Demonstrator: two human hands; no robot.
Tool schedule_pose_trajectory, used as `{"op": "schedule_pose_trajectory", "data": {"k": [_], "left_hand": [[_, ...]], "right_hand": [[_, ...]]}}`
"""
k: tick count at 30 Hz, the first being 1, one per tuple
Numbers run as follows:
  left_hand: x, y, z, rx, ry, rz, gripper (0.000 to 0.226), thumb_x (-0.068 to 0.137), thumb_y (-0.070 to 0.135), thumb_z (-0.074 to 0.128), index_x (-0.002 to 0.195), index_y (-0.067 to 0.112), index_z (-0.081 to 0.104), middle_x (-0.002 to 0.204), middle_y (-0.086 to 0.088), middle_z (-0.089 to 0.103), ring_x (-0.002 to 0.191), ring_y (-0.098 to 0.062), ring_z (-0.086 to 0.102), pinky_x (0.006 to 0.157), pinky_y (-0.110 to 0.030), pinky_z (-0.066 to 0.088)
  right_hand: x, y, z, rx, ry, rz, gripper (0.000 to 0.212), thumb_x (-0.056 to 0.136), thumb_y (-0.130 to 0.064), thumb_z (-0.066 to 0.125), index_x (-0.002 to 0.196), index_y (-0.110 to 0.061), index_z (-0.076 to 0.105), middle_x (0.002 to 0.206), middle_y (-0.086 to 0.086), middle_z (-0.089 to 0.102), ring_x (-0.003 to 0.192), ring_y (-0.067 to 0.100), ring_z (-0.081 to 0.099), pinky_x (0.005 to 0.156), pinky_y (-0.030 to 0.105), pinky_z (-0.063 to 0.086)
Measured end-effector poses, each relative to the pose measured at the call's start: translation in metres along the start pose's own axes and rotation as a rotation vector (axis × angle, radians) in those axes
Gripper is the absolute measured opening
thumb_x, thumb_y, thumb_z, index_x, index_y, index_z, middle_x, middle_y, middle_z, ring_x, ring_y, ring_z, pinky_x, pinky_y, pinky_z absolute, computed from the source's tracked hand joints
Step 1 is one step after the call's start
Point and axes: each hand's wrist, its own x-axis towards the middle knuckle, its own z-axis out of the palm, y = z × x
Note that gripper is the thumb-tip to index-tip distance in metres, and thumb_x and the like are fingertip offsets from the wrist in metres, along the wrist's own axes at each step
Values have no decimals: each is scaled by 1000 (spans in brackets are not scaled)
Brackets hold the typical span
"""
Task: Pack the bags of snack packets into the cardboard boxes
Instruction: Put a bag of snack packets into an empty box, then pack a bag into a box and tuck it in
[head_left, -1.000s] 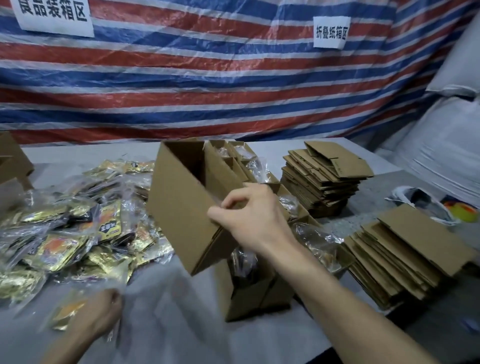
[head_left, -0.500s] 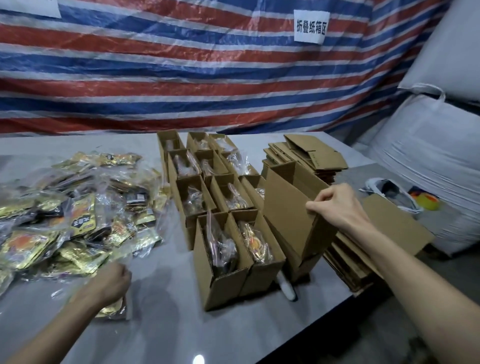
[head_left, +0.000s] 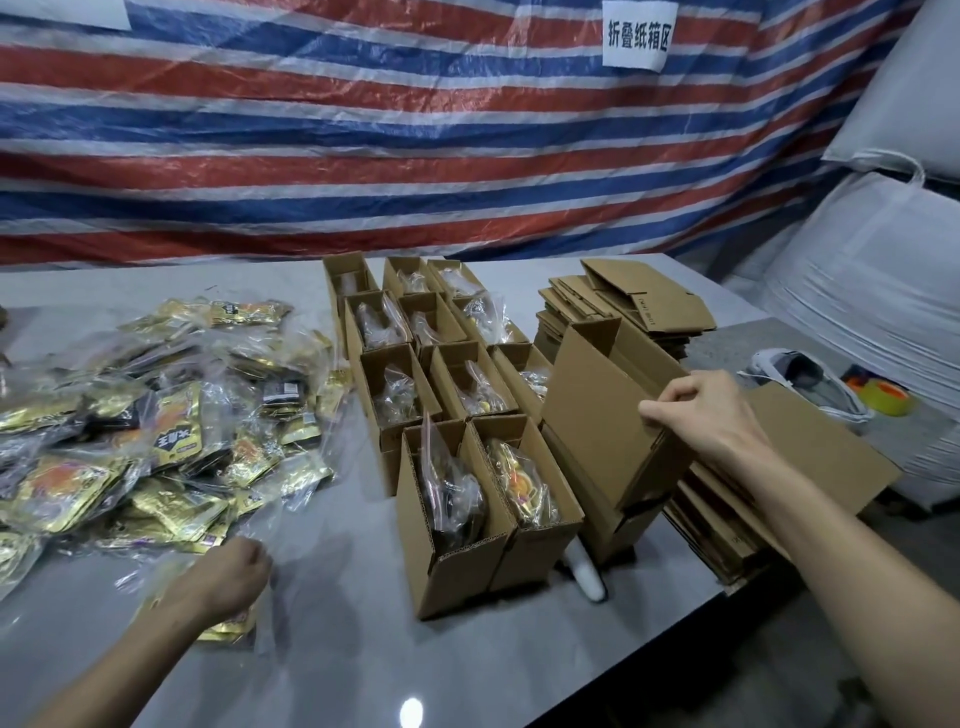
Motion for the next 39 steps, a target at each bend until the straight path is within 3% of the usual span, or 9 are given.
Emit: {"op": "schedule_pose_trajectory", "data": {"k": [4, 7, 9, 12, 19, 23, 31, 34, 39], "left_hand": [[1, -3, 0, -3, -12, -4, 31, 99, 16, 45, 69, 14, 51, 72, -4, 59, 65, -18, 54, 59, -28, 37], [2, -3, 0, -1, -25, -2, 29, 99, 17, 45, 72, 12, 55, 75, -6, 63, 67, -19, 58, 60, -27, 40], [1, -2, 0, -2, -38, 1, 28, 99, 18, 45, 74, 11, 57, 78, -7, 65, 70, -20, 60, 62, -28, 42], [2, 0, 0, 11, -49, 4, 27, 100, 18, 45, 79, 10, 59, 84, -10, 67, 77, -22, 63, 65, -28, 44], [1, -3, 3, 11, -50, -6, 26, 100, 18, 44, 80, 11, 59, 81, -6, 66, 70, -18, 59, 63, -27, 42], [2, -7, 3, -21, -53, -14, 26, 99, 17, 45, 78, 10, 60, 79, -8, 65, 71, -22, 59, 69, -32, 49], [1, -6, 4, -41, -37, -19, 25, 99, 19, 45, 77, 12, 56, 80, -6, 63, 74, -21, 59, 65, -29, 42], [-1, -6, -1, -60, -12, -24, 25, 100, 20, 43, 83, 10, 59, 84, -6, 65, 78, -21, 61, 70, -30, 45], [-15, -7, -14, -92, 91, -10, 26, 104, 19, 37, 82, 12, 49, 92, -11, 61, 85, -28, 56, 75, -37, 43]], "right_hand": [[-1, 6, -3, -15, -10, -14, 18, 66, -27, 79, 51, -24, 71, 76, -8, 65, 90, 18, 62, 69, 30, 44], [-2, 11, -4, -18, -48, 11, 12, 62, -24, 81, 55, -22, 73, 113, 3, 64, 131, 19, 44, 93, 37, 38], [-2, 14, -7, -36, -77, 8, 12, 61, -30, 84, 58, -26, 73, 138, 8, 51, 141, 21, 33, 105, 44, 32], [-5, 17, -8, -45, -87, -22, 24, 58, -45, 89, 61, -28, 73, 149, 8, 40, 143, 23, 26, 111, 50, 26], [-10, 13, 0, -95, -39, -104, 40, 52, -58, 88, 70, -28, 68, 150, 8, 39, 143, 23, 26, 109, 53, 29], [-13, 5, 0, -164, 10, -143, 43, 55, -64, 84, 75, -32, 65, 153, 8, 36, 145, 26, 22, 113, 59, 25], [-25, -25, 2, -230, 114, -258, 58, 60, -70, 77, 107, -39, 61, 157, 9, 31, 149, 26, 13, 119, 54, 14], [-37, -50, 21, -172, 125, -413, 52, 63, -69, 74, 103, -39, 62, 155, 5, 34, 148, 24, 15, 118, 53, 14], [-63, -106, 95, -30, -39, -650, 31, 77, -56, 71, 100, -36, 64, 148, -4, 40, 145, 17, 20, 116, 49, 19]]}}
